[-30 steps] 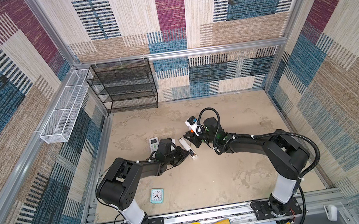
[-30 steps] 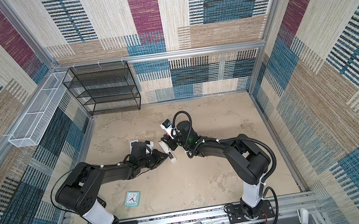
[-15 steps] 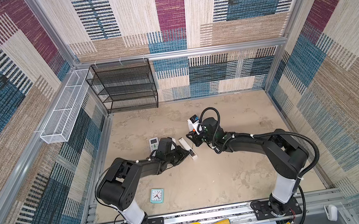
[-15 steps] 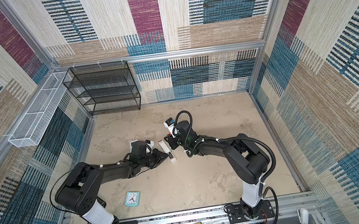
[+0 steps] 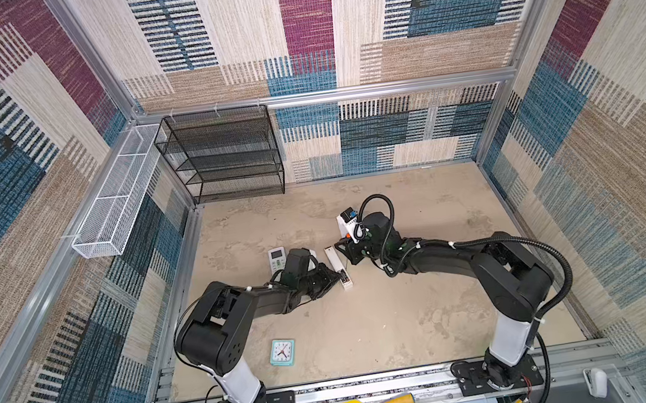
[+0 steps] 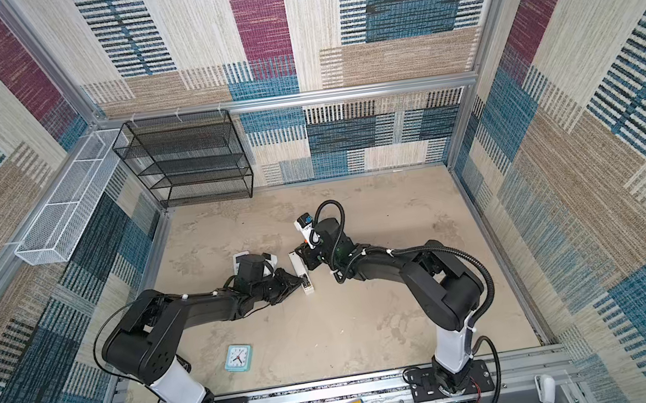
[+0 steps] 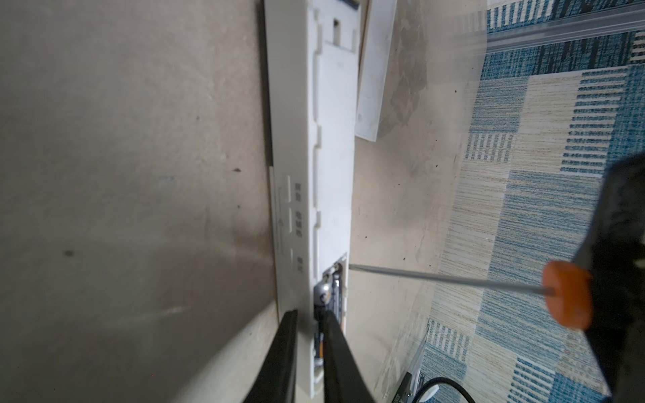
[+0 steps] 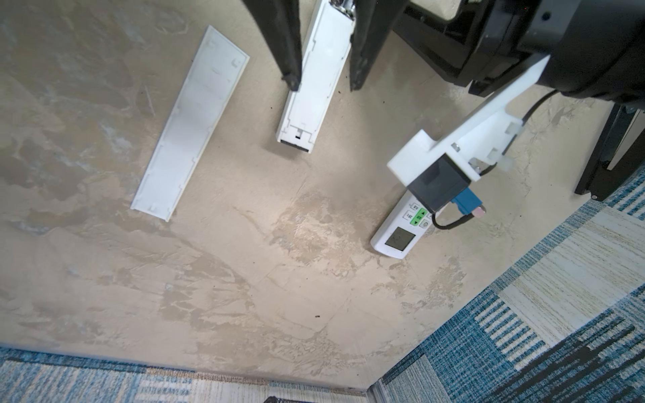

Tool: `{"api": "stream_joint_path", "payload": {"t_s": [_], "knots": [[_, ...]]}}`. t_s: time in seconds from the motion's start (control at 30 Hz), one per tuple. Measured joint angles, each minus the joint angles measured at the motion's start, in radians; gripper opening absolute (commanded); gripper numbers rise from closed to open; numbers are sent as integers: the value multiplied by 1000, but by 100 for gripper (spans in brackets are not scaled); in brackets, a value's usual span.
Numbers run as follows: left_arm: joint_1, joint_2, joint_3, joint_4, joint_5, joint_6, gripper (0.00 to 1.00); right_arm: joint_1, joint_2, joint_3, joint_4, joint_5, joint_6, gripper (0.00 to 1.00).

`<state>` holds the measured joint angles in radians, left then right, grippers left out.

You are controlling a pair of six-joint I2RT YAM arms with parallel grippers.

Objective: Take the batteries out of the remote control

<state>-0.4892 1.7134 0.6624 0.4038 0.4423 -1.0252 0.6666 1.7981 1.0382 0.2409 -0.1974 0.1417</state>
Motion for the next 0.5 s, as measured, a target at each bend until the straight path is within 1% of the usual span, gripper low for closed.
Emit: {"api": "stream_joint_path", "payload": {"t_s": [0.13, 0.5], "knots": [[0, 0, -2, 1, 0, 0, 17, 6, -13, 10, -6, 26, 6, 0], [0, 0, -5, 0, 0, 0, 16, 15, -2, 17, -33, 34, 26, 0]]}}
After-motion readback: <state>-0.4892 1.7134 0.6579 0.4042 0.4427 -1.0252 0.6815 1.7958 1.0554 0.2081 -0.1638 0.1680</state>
